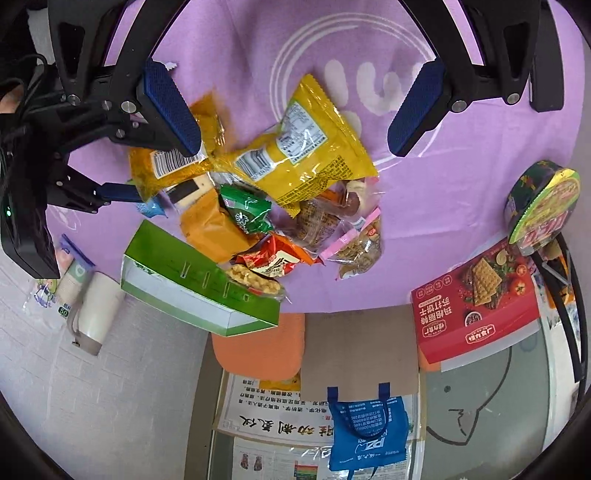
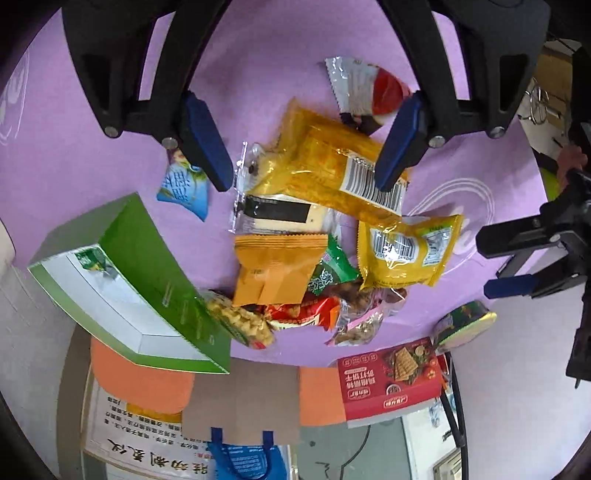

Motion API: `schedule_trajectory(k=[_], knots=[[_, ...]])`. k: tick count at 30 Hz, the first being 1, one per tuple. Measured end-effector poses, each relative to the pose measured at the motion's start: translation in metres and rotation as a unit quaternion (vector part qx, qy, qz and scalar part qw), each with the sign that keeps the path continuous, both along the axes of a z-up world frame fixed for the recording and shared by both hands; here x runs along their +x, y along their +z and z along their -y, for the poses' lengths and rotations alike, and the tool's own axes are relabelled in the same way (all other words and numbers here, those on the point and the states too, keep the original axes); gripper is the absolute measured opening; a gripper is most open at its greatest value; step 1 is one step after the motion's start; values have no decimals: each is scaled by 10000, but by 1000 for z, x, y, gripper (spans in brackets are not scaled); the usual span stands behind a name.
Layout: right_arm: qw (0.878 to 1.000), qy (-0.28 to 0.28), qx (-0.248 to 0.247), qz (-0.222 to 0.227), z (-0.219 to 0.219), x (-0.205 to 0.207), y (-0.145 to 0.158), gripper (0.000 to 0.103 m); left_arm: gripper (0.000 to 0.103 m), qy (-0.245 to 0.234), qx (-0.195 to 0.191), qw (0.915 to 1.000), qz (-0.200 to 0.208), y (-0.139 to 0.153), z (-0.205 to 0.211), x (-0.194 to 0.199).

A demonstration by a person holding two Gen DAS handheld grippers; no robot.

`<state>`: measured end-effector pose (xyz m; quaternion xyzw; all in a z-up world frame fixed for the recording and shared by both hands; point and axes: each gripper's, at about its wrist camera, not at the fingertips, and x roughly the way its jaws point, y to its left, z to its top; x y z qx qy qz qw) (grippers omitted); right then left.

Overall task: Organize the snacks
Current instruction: 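Withdraw both tools from the box back to the snack pile, then grasp the red-white candy with the right tool while the left tool grasps the yellow barcode bread bag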

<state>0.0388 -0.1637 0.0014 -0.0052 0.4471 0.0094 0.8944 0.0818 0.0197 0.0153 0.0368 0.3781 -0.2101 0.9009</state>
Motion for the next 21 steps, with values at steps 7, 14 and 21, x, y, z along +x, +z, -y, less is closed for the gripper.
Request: schedule_trajectory(k=[7, 14, 21], knots=[[9961, 702, 496, -194, -25, -36, 2, 79, 103, -837, -125, 9964, 15, 11, 41, 1], [9958, 668, 473, -416, -37, -33, -33, 47, 90, -1238, 114, 9916, -367, -9, 79, 18], [9983, 8, 518, -279, 1, -56, -27, 41, 90, -1414, 276, 9889, -371, -16, 89, 17]])
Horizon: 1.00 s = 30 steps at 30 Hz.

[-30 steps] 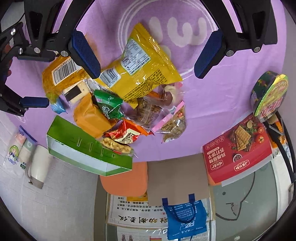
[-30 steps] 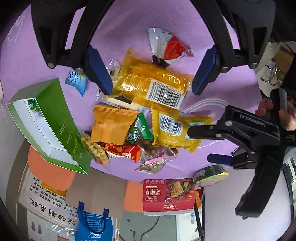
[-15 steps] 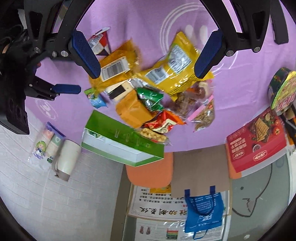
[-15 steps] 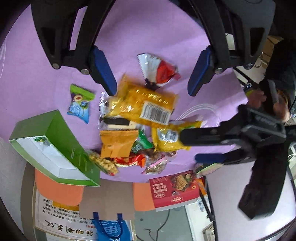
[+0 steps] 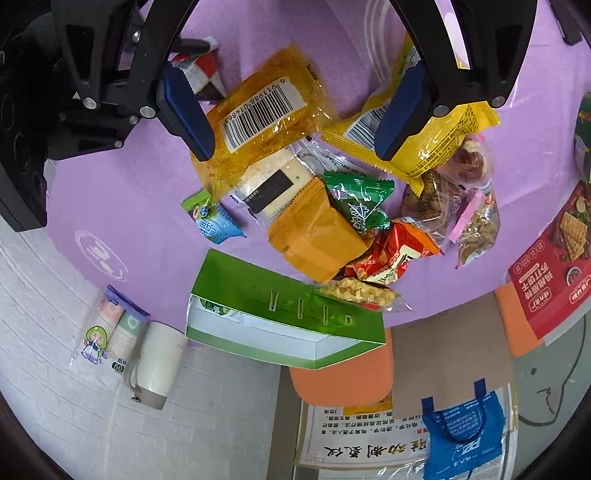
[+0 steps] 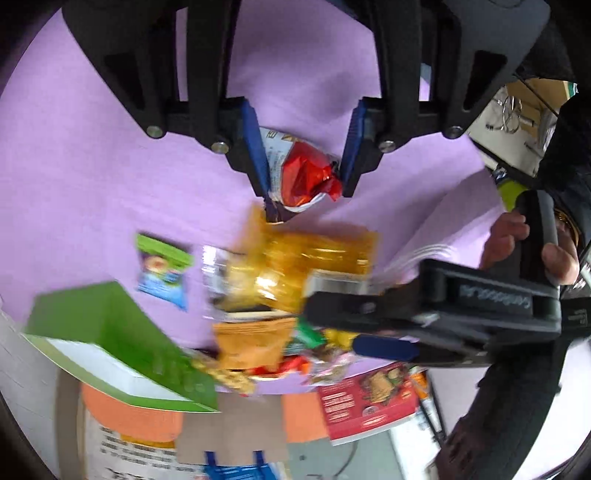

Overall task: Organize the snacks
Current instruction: 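Grasp the red-white candy with the right tool while the left tool grasps the yellow barcode bread bag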

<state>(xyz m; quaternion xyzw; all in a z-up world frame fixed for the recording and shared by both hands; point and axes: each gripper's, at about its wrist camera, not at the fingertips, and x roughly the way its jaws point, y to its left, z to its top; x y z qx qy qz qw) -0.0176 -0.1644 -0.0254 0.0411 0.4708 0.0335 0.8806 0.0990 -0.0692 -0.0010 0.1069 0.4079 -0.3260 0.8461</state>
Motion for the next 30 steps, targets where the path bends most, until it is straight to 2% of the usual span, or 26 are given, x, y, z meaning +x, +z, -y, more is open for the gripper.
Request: schedule_trajectory(k=[4, 7, 10, 14, 18, 19, 20, 21, 23, 27, 30], knots=[[9969, -785, -13, 69, 36, -17, 6, 41, 90, -378, 217, 9990, 104, 0, 16, -4], [9936, -1121, 110, 104, 53, -23, 10, 42, 90, -715, 540, 9957, 232, -4, 31, -11], [9928, -1188, -9, 119, 56, -21, 10, 43, 90, -811, 830, 9930, 221, -13, 39, -17], [9927, -1195, -49, 135, 57, -19, 9, 45, 90, -813, 631, 9947, 48, -15, 41, -22], [9928, -1174, -176, 156, 57, -26, 10, 46, 90, -997, 990, 9898, 240, -23, 54, -31], [9926, -1191, -159, 161, 58, -26, 10, 47, 88, -1080, 1055, 9883, 202, -27, 56, -33], [9925, -1205, -145, 159, 60, -27, 9, 47, 82, -1142, 1103, 9872, 140, -31, 59, -35], [9922, -1226, -143, 153, 60, -28, 9, 48, 75, -1150, 1189, 9862, 111, -35, 61, -37], [9919, -1250, -167, 148, 61, -29, 9, 49, 69, -1085, 1328, 9852, -18, -43, 64, -37], [9918, -1255, -183, 168, 60, -30, 8, 50, 68, -727, 1260, 9892, -170, -42, 59, -33], [9913, -1291, -174, 187, 60, -32, 8, 50, 68, -611, 1238, 9904, -23, -42, 59, -36]])
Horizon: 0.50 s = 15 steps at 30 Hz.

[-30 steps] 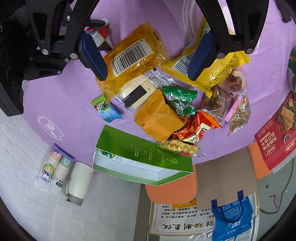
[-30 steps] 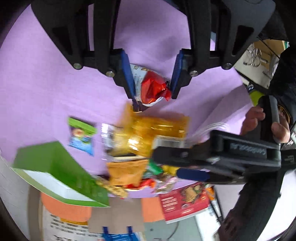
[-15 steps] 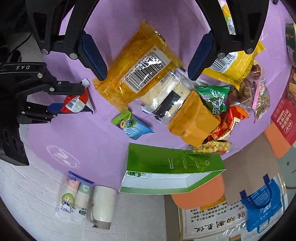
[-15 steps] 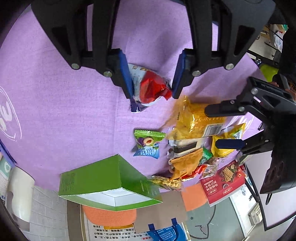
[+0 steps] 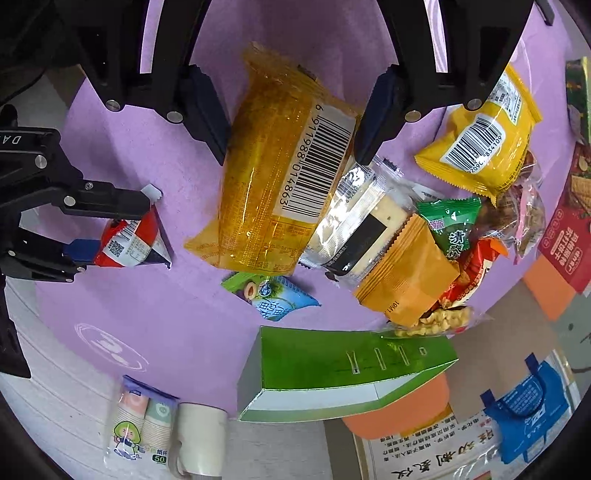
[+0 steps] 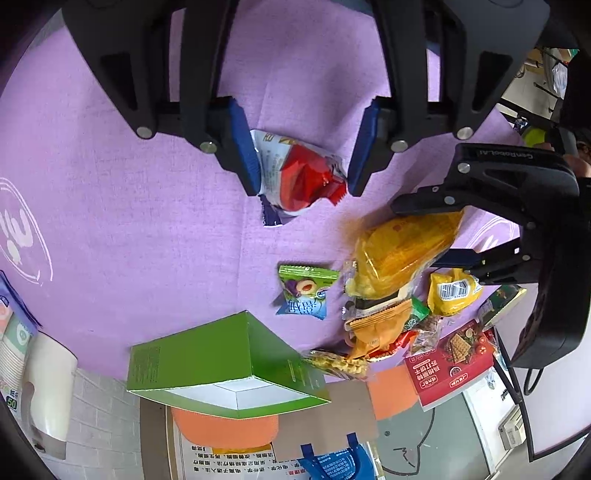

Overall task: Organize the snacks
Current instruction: 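Grasp the red-white candy with the right tool while the left tool grasps the yellow barcode bread bag, then carry both items into the green box and open both tools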

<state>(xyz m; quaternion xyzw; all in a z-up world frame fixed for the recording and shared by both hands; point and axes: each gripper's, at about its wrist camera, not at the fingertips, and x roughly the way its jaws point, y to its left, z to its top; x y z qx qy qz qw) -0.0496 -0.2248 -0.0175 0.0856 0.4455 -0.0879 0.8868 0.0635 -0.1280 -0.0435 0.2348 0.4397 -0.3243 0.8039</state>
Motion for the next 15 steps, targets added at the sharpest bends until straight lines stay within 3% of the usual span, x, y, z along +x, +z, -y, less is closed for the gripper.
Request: schedule_trajectory(k=[2, 3, 7, 9, 12, 15], knots=[[10000, -1, -35, 0, 0, -1, 0, 50, 67, 98, -98, 9999, -69, -1, 0, 0], [10000, 13, -74, 0, -1, -1, 1, 50, 62, 128, -200, 9996, -151, -1, -1, 0], [10000, 11, -76, -14, -1, -1, 0, 50, 61, 296, -367, 9986, -241, -1, -4, -1], [9999, 0, -134, -15, -2, 1, 1, 44, 61, 398, -418, 9980, -263, -3, -4, -1], [9999, -7, -143, 10, -2, 1, 4, 43, 45, 557, -664, 9958, -299, 0, -3, -1], [9996, 3, -99, 263, 1, -1, 21, 43, 43, 655, -1005, 9924, -277, 15, -6, -2]])
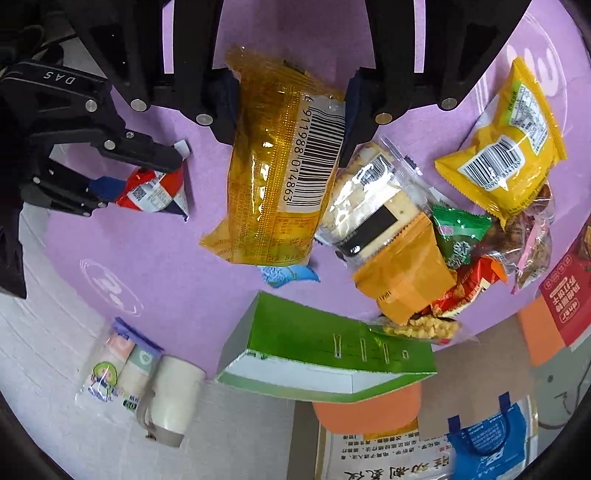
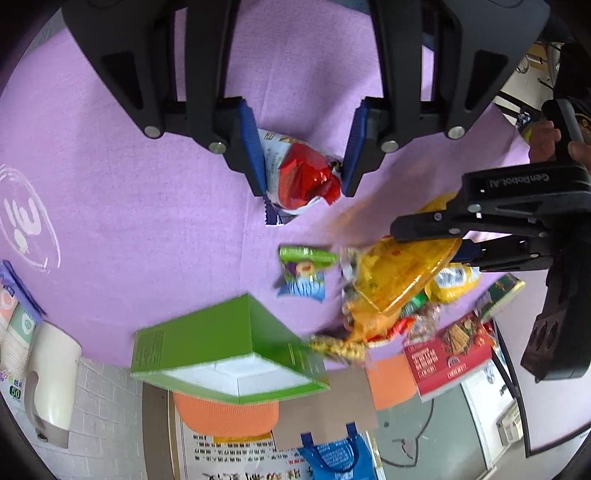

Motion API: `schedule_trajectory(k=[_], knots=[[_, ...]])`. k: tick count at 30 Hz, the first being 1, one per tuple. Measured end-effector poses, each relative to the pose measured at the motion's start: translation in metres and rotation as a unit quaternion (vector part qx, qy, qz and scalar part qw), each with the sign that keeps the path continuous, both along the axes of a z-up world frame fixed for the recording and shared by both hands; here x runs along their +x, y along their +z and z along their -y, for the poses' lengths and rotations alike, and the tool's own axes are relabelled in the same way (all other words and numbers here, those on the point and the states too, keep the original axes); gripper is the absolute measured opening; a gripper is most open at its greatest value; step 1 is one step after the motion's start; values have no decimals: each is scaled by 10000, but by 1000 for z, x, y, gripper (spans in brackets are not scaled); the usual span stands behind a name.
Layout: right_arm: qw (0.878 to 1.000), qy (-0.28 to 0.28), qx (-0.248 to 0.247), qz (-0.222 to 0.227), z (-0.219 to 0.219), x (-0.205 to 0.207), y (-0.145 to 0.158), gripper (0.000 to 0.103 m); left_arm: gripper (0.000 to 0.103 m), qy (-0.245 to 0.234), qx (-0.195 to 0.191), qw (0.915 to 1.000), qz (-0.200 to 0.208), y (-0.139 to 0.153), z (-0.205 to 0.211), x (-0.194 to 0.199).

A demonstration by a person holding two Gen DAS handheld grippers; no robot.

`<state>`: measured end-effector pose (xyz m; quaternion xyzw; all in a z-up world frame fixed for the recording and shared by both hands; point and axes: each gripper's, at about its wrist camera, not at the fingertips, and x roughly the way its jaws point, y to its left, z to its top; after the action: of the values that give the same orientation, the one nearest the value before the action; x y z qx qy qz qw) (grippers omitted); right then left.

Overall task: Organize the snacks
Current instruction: 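Carry both items into the green box and open both tools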

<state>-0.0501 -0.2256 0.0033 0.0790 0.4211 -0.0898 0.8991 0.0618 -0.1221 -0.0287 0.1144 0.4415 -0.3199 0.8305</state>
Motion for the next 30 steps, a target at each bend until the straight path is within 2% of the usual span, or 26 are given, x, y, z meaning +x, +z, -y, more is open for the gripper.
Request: schedule_trajectory(k=[8, 12, 15, 21, 30], knots=[[9974, -86, -170, 694, 23, 32, 53, 43, 43, 361, -530, 9962, 588, 67, -10, 17], [9955, -300, -359, 825, 44, 64, 65, 43, 43, 632, -626, 9928, 801, 91, -1, 48], [9945, -367, -255, 948, 62, 84, 72, 43, 43, 799, -586, 9910, 897, 102, 14, 76], [9939, -526, -191, 948, 100, 118, 70, 43, 43, 982, -532, 9901, 849, 102, 43, 124], [9945, -680, -169, 780, 142, 151, 52, 43, 43, 1083, -446, 9916, 544, 77, 78, 183]])
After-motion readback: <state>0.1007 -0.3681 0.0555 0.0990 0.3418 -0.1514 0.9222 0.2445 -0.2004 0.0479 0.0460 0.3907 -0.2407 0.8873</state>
